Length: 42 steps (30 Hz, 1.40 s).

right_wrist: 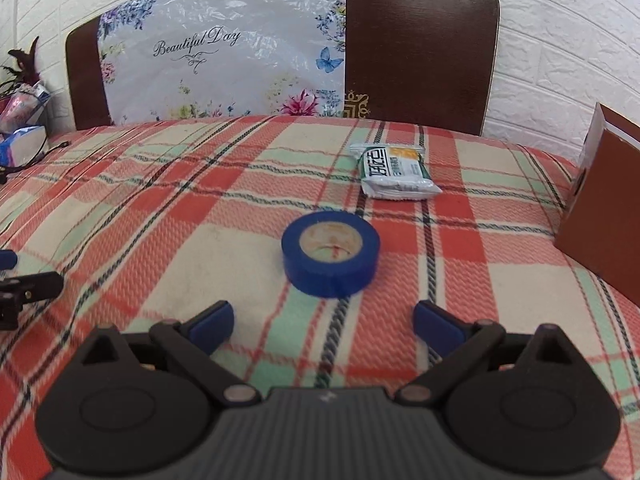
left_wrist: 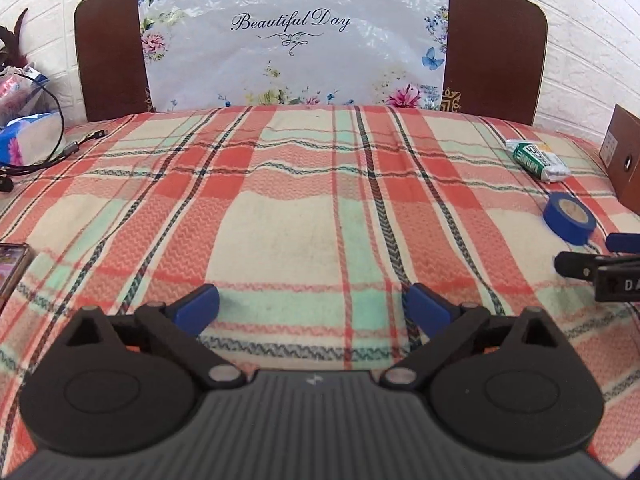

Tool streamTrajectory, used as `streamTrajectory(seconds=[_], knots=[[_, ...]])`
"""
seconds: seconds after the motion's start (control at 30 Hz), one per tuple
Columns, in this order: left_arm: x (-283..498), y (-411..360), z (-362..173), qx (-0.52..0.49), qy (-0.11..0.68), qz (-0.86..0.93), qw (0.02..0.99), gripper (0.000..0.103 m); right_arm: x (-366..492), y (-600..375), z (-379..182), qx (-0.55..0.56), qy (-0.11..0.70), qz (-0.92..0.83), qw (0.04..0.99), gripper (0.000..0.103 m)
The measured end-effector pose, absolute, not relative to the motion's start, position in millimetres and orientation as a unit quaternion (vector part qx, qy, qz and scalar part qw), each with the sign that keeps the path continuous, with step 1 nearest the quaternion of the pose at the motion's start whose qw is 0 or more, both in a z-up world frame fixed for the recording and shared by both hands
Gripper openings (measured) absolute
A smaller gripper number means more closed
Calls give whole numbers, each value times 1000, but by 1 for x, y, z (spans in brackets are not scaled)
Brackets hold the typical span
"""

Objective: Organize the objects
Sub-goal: 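Move the right gripper over the blue tape roll and grasp it, then lift the blue tape roll with the right gripper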

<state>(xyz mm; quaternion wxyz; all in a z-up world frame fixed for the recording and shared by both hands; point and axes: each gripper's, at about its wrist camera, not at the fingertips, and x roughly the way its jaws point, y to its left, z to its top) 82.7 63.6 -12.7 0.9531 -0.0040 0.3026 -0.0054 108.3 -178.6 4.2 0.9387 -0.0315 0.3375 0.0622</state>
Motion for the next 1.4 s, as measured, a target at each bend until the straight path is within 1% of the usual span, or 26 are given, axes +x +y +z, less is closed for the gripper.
streamTrajectory(seconds=[0.13, 0.37, 0.4, 0.47, 0.53, 0.57, 0.63, 0.87, 1.4], knots=[[79, 67, -13, -14, 298, -13, 954, 101, 122, -170, 2, -23, 339, 51, 939, 102], [80, 72, -12, -27, 293, -22, 955, 101, 147, -155, 0, -19, 338, 40, 940, 101], [80, 73, -12, -30, 292, -23, 956, 101, 149, -154, 0, -19, 336, 41, 941, 99], [79, 74, -12, -35, 291, -25, 956, 101, 150, -151, 1, -23, 328, 46, 943, 88], [80, 75, -12, -38, 290, -27, 956, 101, 147, -144, 2, -38, 319, 58, 945, 61], [80, 75, -12, -39, 289, -27, 956, 101, 146, -140, 3, -46, 316, 63, 946, 58], [80, 76, -12, -41, 289, -28, 956, 101, 144, -133, 2, -64, 312, 60, 946, 58], [81, 78, -12, -48, 287, -31, 956, 101, 133, -136, 3, -46, 317, 84, 944, 58], [80, 77, -12, -47, 287, -32, 956, 101, 37, -114, 5, -82, 313, 175, 930, 58]])
